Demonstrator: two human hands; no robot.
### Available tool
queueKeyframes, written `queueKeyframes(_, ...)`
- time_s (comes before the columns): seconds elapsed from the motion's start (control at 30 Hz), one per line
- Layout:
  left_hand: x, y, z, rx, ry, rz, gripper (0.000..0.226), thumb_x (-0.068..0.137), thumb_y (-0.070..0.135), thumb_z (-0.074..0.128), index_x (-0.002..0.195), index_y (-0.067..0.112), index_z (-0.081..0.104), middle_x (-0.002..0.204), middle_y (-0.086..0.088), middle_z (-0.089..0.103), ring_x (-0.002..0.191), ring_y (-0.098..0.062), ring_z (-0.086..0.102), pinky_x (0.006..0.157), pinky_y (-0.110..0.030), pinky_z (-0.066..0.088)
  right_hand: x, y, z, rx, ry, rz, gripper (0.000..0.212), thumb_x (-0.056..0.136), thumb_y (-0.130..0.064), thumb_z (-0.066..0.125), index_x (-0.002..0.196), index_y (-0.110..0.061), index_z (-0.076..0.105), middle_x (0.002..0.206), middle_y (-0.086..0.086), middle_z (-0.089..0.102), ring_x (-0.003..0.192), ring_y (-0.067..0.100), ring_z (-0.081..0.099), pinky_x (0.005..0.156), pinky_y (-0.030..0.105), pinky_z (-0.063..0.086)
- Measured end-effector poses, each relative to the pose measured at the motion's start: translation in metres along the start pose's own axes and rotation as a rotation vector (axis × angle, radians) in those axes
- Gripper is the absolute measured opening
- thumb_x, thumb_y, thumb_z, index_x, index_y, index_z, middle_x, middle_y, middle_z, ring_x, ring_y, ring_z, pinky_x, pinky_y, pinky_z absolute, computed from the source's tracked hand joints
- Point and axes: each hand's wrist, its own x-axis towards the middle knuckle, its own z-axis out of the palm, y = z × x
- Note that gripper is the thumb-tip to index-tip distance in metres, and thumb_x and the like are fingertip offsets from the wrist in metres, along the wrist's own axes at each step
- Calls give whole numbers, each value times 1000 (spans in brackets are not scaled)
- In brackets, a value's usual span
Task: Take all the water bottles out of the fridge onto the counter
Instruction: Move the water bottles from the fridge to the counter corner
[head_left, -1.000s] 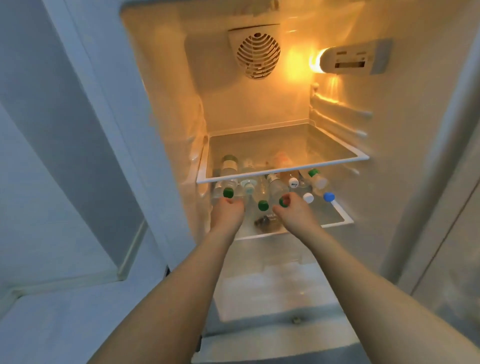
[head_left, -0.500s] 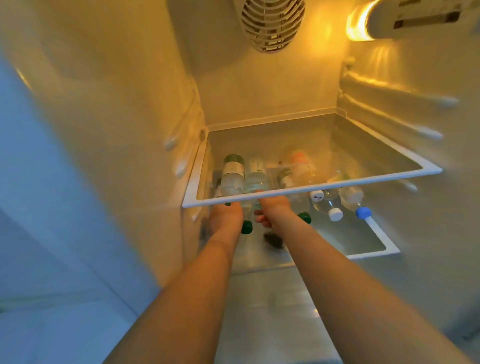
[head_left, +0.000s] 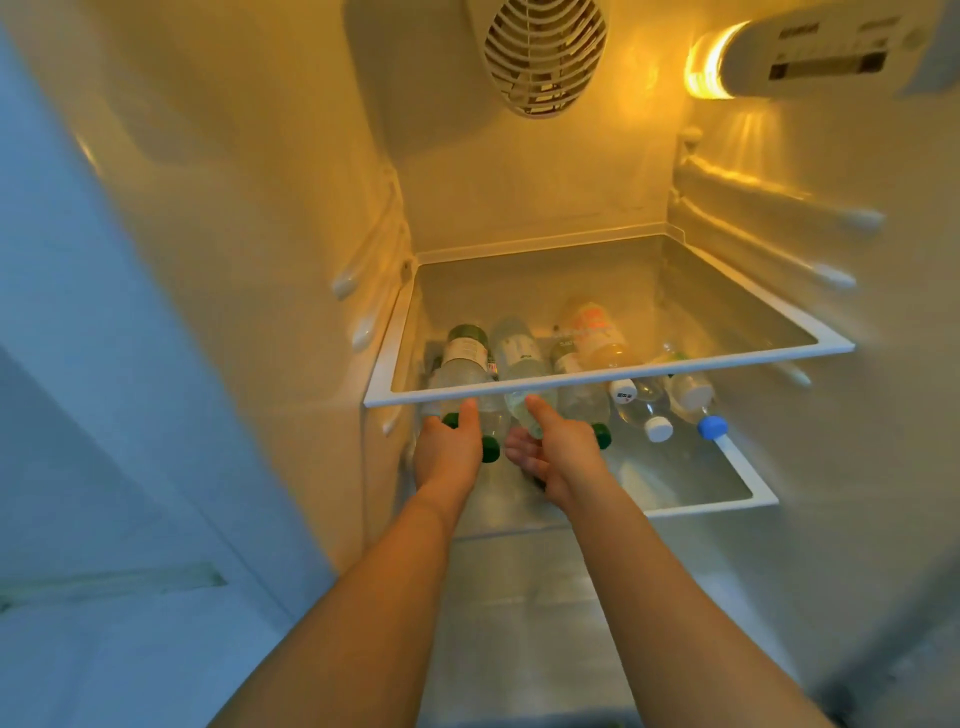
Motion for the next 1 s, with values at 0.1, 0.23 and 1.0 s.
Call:
queueKeyframes(0.1,-29,-15,-7,-239,-19,15,58,91,62,46,112,9,57,105,-8,65,89,-24,64,63,-29,53,-22,11,-15,239,118,-77,34,91,-15,67,113,3,50,101,25,65,74,26,70,53,29,59)
queueKeyframes(0.23,-69,-37,-14,-724,-68,-99,43,93,43,58,115,7,58,102,-8,64,90,-18,65,62,-28,56,-61,30,-28,299,211,-191,21,92,-12,65,94,-10,44,105,26,64,74,28,74,62,34,61)
queueKeyframes(1.0,-268,-118,-182,-506,21,28,33,82,37,51,85,7,65,61,-15,70,59,-30,71,67,-36,60,-299,53,-68,-858,512,-822,27,78,-37,60,76,-13,46,66,5,53,67,34,48,55,33,30)
